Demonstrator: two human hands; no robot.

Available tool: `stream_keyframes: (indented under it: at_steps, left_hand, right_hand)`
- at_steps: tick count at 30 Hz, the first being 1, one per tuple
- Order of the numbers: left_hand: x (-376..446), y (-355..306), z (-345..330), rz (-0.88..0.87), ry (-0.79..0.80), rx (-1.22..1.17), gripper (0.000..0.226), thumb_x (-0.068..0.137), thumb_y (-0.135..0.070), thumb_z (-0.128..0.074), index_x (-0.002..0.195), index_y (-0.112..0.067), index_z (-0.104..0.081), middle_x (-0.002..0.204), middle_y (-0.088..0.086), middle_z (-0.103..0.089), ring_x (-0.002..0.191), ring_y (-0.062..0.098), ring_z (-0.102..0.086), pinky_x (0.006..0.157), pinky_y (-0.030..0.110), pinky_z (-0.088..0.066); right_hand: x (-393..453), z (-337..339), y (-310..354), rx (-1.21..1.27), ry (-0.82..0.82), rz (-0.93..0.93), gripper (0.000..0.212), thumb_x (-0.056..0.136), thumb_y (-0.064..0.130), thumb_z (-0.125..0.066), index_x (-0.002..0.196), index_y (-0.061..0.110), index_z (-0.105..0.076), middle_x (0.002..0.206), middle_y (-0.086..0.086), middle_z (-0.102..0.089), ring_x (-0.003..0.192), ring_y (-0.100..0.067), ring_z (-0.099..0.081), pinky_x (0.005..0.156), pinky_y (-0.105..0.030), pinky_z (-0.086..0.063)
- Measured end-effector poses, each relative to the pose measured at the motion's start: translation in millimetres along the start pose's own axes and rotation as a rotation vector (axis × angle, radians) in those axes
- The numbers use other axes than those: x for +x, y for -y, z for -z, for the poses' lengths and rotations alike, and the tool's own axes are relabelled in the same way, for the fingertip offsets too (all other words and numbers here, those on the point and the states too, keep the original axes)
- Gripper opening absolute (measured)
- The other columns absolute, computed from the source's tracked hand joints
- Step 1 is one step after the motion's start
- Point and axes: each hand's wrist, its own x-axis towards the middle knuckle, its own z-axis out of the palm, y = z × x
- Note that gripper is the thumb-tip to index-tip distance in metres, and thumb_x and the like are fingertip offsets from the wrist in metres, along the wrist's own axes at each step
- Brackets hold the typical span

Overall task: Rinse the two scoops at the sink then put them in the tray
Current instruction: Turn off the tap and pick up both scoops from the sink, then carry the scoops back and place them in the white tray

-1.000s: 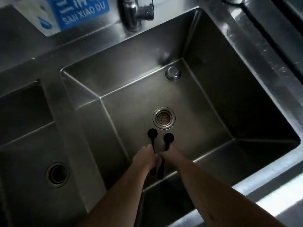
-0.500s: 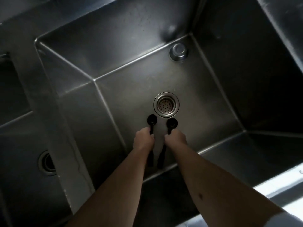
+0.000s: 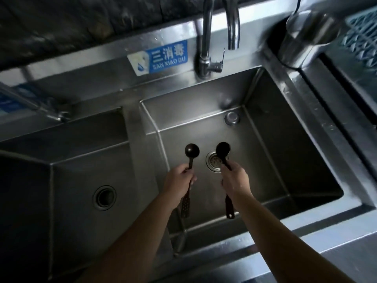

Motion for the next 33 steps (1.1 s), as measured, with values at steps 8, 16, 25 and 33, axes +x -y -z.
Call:
stream_keyframes:
  at_steps: [8,16,25,33]
  left_hand:
    - [-57.3,-7.9,19.5,-0.006,-0.014,-0.368,0.012,0.096,-0.01,-0.053,0.094,-0.006,-0.064,0.061,0.004,-0.047,0.048,0.012,-0.037,0.042,0.025,-0.029]
    - [-82.7,8.4,38.1,0.007,-0.042,-0.306,0.016,0.096,-0.007,-0.052,0.086,-0.004,-0.064,0.064,0.009,-0.058,0.05,0.014,-0.048,0.049,0.025,-0.037]
    - [-127.1,15.3,65.2,0.005,0.105,-0.195,0.019,0.097,-0.006,-0.048,0.095,-0.007,-0.066,0.07,0.006,-0.072,0.055,0.014,-0.063,0.049,0.024,-0.05]
    - [-207.1,43.9,87.9,-0.06,0.458,-0.011,0.019,0.093,-0.003,-0.056,0.083,-0.014,-0.067,0.066,0.005,-0.066,0.054,0.014,-0.067,0.044,0.025,-0.049]
  right_hand:
    - [-48.7,9.4,14.8,0.129,0.059,0.074,0.016,0.087,0.03,-0.062,0.075,0.036,-0.071,0.042,0.01,-0.055,0.038,-0.006,-0.05,0.041,-0.024,-0.04]
    - [-79.8,-2.6,1.6,0.135,0.012,0.094,0.019,0.087,0.019,-0.061,0.072,0.025,-0.071,0.049,0.01,-0.065,0.04,0.0,-0.056,0.039,-0.019,-0.044]
    - [-151.2,-20.4,-16.0,0.448,-0.041,0.037,0.025,0.093,0.006,-0.054,0.075,0.006,-0.072,0.057,-0.001,-0.065,0.053,-0.016,-0.058,0.053,-0.033,-0.048]
    - [-288.7,-31.6,-32.6,0.691,-0.243,0.06,0.02,0.089,-0.006,-0.052,0.079,-0.004,-0.069,0.062,-0.012,-0.061,0.048,-0.017,-0.054,0.045,-0.026,-0.042]
